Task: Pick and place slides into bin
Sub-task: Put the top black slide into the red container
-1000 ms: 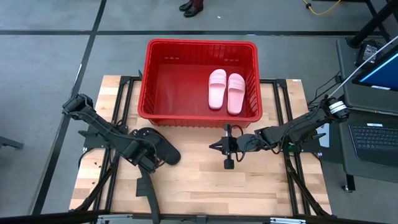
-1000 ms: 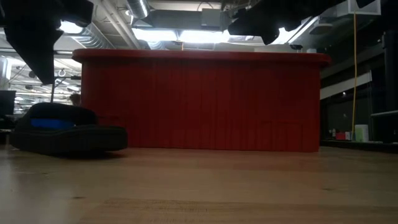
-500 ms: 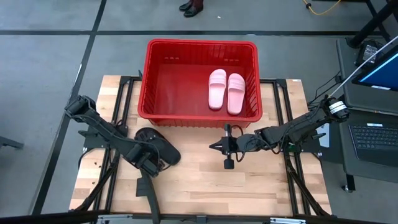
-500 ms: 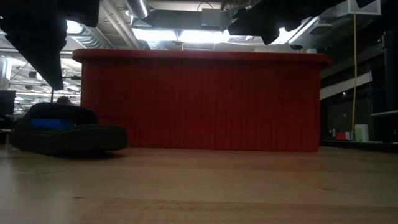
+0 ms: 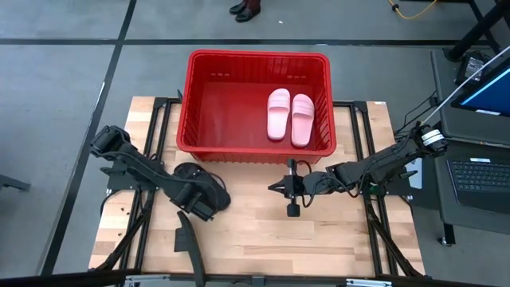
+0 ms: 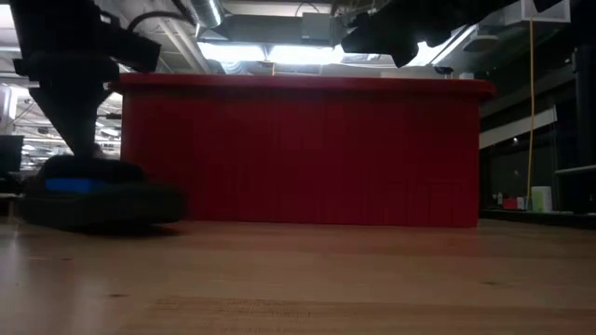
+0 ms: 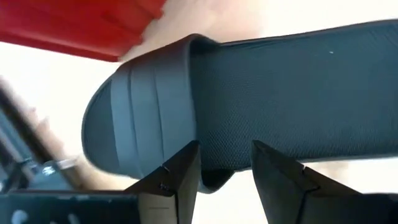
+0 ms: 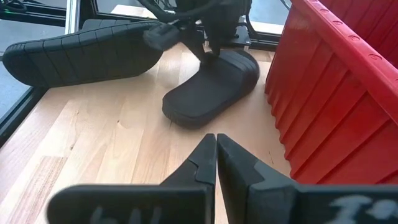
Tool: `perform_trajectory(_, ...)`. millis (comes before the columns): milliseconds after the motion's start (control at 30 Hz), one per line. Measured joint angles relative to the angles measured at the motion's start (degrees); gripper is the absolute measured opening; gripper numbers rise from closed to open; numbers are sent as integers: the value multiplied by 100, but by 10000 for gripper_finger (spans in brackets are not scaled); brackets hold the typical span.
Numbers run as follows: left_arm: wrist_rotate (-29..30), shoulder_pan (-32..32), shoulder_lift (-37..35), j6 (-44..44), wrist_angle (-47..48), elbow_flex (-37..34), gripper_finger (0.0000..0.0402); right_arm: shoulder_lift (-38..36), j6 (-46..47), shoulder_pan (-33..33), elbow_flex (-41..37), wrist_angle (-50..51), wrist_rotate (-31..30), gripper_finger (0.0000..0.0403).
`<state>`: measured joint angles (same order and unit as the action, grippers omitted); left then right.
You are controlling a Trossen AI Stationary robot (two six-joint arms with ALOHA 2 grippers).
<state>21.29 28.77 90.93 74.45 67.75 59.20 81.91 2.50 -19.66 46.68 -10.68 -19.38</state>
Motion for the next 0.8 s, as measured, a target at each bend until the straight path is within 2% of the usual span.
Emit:
perform_trajectory(233,-173,-74,119,-160,83,165,139,0,-13,5,0,1,0,17)
perform_trajectory(500,159,-58,114,-371,306,542,139,0,-18,4,2,8,0,16)
perform_trajectory(800,167,-58,366,5,903,481,139,0,-17,4,2,40,0,16)
